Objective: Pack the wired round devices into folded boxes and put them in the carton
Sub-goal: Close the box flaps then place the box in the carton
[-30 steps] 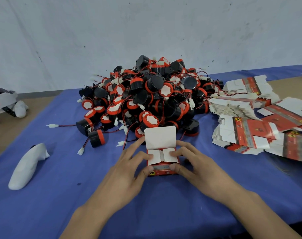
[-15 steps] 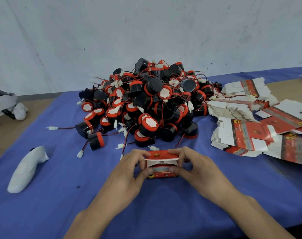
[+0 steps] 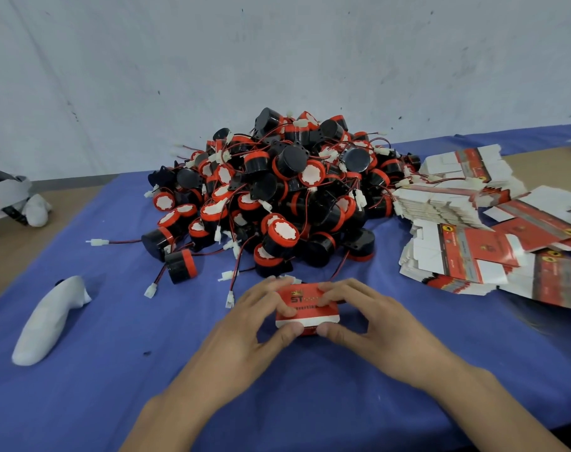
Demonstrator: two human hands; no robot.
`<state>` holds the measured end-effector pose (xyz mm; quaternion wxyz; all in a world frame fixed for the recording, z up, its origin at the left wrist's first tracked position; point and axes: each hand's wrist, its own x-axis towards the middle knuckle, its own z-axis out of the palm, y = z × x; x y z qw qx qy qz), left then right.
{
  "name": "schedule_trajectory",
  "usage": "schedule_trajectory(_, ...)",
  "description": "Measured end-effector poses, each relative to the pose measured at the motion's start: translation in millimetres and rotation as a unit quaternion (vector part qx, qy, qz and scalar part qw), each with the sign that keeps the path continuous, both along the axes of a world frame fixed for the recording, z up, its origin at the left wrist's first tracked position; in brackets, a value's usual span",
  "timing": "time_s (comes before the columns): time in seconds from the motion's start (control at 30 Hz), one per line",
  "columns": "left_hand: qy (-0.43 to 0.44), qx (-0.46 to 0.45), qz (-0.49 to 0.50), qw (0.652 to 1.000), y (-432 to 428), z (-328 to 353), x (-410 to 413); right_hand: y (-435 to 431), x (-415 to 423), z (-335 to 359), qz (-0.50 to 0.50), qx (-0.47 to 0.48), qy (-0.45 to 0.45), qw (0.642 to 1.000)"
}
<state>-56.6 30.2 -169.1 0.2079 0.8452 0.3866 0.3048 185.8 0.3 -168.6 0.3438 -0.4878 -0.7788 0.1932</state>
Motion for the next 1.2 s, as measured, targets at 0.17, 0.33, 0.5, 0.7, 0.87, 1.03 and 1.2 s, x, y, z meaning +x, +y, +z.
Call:
schedule_trajectory(0.17,-0.011,-0.030,-0.005,0.999,1.4,-0.2,0.5,1.5,1.7,-1.2,0.009,-0.002,0.009,1.000)
schedule_trajectory(0.33,-0.012,-0.027,-0.001,1.000,2.1,-0.2,1.8,3.5,0.6,-3.8,-0.008,-0.001,-0.004,1.000)
schedule_trajectory(0.5,-0.007,0.009,0.021,1.000,3.1,-1.4,6.3,5.9,-2.3,-6.3,-0.017,0.017,-0.013,1.000)
schedule_trajectory(0.7,-0.006,0.042,0.044,0.998,5.7,-7.2,9.3,7.0,-6.9,-7.8,-0.029,0.033,0.015,0.999)
schedule_trajectory(0.87,0.001,0.044,0.037,0.998,3.7,-7.9,8.9,6.1,-6.2,-8.8,-0.039,0.033,-0.010,0.999)
schedule_trajectory(1.03,0.027,0.051,0.016,0.998,1.8,-9.1,4.9,3.3,-2.5,-7.8,-0.032,0.018,-0.030,0.999)
schedule_trajectory(1.2,-0.036,-0.002,0.008,0.999,0.9,-4.9,4.9,1.0,-2.3,-2.5,-0.017,0.005,-0.007,1.000)
